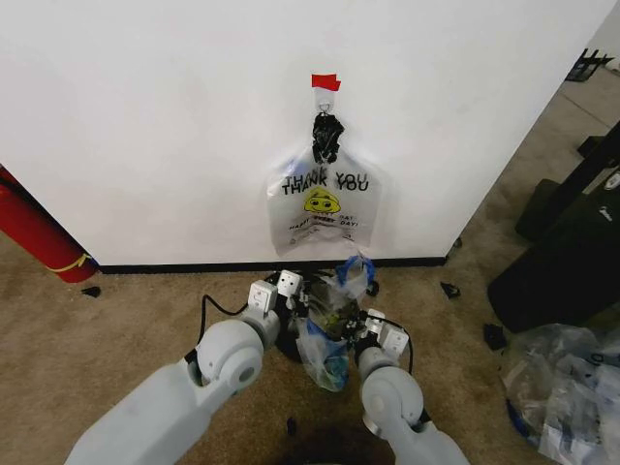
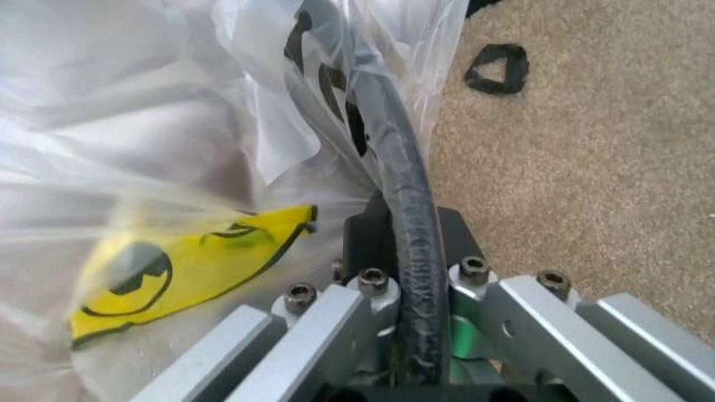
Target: Pick up the garbage bag from the wall and place it over the trash bin.
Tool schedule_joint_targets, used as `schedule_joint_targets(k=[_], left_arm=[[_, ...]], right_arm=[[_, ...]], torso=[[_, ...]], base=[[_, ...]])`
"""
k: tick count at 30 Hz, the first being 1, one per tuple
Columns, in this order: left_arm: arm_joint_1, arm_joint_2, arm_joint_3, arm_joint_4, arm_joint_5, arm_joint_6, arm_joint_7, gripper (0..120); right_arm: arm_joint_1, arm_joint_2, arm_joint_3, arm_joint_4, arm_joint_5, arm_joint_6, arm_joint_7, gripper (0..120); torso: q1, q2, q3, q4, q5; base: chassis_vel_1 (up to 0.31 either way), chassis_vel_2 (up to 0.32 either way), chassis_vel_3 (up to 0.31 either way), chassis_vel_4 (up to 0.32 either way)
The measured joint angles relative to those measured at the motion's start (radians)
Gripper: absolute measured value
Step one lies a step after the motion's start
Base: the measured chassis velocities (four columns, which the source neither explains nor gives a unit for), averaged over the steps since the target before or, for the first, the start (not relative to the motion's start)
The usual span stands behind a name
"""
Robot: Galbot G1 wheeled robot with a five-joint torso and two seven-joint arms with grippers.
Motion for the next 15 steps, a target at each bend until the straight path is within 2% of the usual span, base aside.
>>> schedule_joint_targets(k=[3,9,11,13,15], left_arm=[[0.016,-0.002,-0.001,-0.011,0.023,-0.012,0.006,0],[0.039,-0.003,-0.014,-0.041,0.046,-0.032,0.015,0],[0.039,-0.003,-0.015,-0.041,0.046,-0.033,0.015,0],[0.039,0.0,-0.022,-0.043,0.049,-0.033,0.015,0],[0.041,0.009,-0.041,-0.04,0.067,-0.036,0.019,0]], right_arm=[[-0.014,-0.004,0.009,0.0,-0.002,0.022,-0.016,0],[-0.06,-0.019,0.07,0.003,0.013,0.146,-0.107,0],[-0.062,-0.02,0.073,0.005,0.014,0.15,-0.113,0],[-0.073,-0.031,0.092,0.015,0.018,0.167,-0.142,0],[-0.101,-0.077,0.135,0.043,0.023,0.186,-0.226,0]], torso=[[0.0,0.0,0.0,0.0001,-0.0003],[0.0,0.0,0.0,0.0,-0.0001],[0.0,0.0,0.0,0.0,-0.0001],[0.0,0.0,0.0,-0.0001,-0.0002],[0.0,0.0,0.0,-0.0001,0.0]], base=[[0.0,0.0,0.0,0.0],[0.0,0.0,0.0,0.0],[0.0,0.0,0.0,0.0],[0.0,0.0,0.0,0.0],[0.0,0.0,0.0,0.0]])
